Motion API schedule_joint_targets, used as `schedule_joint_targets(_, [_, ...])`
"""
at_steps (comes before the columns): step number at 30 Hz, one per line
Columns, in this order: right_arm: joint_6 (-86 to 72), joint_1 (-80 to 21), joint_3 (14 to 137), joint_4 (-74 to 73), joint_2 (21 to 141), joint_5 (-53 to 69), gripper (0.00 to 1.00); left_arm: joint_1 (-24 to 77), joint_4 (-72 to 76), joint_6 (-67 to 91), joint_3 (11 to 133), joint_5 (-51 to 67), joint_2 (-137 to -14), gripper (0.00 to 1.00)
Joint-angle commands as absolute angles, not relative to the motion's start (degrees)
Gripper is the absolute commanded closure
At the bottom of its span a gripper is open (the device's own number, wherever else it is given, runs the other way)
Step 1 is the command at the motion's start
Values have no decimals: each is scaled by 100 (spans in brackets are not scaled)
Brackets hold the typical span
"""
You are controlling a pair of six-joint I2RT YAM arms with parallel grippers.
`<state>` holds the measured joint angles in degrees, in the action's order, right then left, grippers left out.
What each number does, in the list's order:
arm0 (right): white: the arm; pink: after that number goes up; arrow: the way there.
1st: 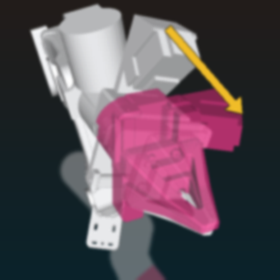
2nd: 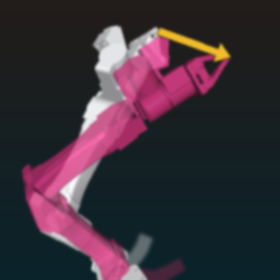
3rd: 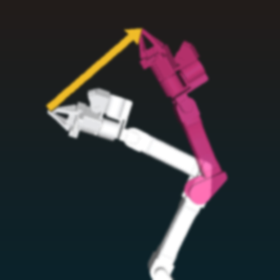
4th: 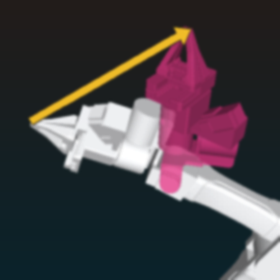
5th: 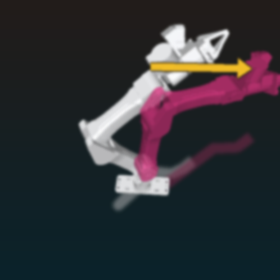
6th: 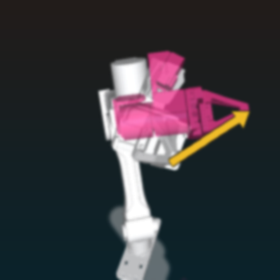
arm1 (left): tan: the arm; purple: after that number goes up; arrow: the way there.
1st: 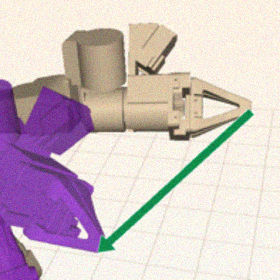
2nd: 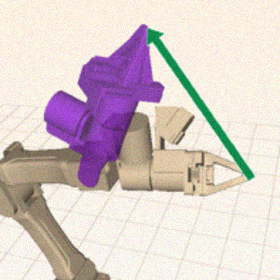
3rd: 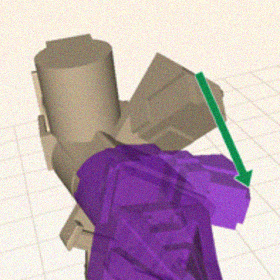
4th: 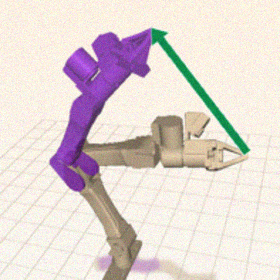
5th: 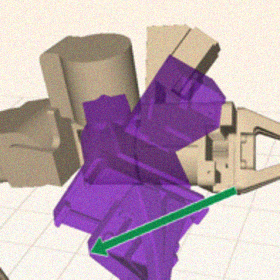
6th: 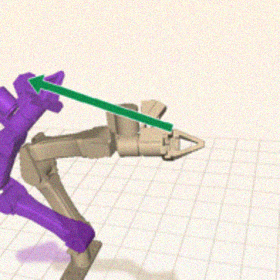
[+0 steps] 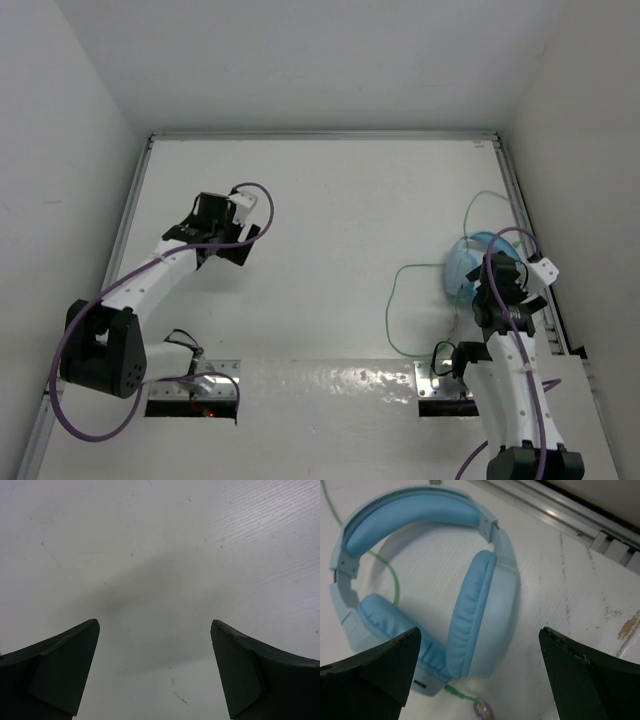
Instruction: Wrap the headphones
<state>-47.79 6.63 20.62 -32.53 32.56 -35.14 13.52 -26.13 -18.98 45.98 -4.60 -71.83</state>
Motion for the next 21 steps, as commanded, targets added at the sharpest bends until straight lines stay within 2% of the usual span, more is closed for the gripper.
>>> schedule_joint_targets(1, [-4696,686,2012,-2384,3584,-4587,1,1389,-2523,-1898,4808,-378,-7207,9])
schedule_joint_targets(6, [-4448,677,2478,-2146,4411,-4843,1,1389,-2496,-1898,4799,-509,-7321,9])
schedule_joint_targets(10, [-4455,686,2083,-1556,5026,-4843,1,1389,-2443,-1907,4790,-554,-7418,9])
schedule_joint_targets(14, [-5185,685,1855,-1373,5702,-4825,1,1389,-2487,-1960,4773,-466,-7383,9])
schedule_joint_targets(16, [-5247,686,1714,-1196,5827,-4834,6,1389,-2522,-1969,4755,-457,-7365,9])
schedule_joint_targets(17, [-5238,686,1688,-1091,5853,-4912,12,1389,-2531,-1986,4764,-483,-7339,9])
schedule_joint_targets(18, [-5186,677,1661,-1038,5819,-4983,22,1389,-2540,-1995,4764,-475,-7321,9])
schedule_joint_targets(19, [-4855,677,1626,-924,5757,-5044,58,1389,-2557,-2021,4764,-466,-7295,9])
schedule_joint_targets(21, [-4510,685,1512,-668,5382,-5124,99,1389,-2558,-2109,4746,-378,-7295,9])
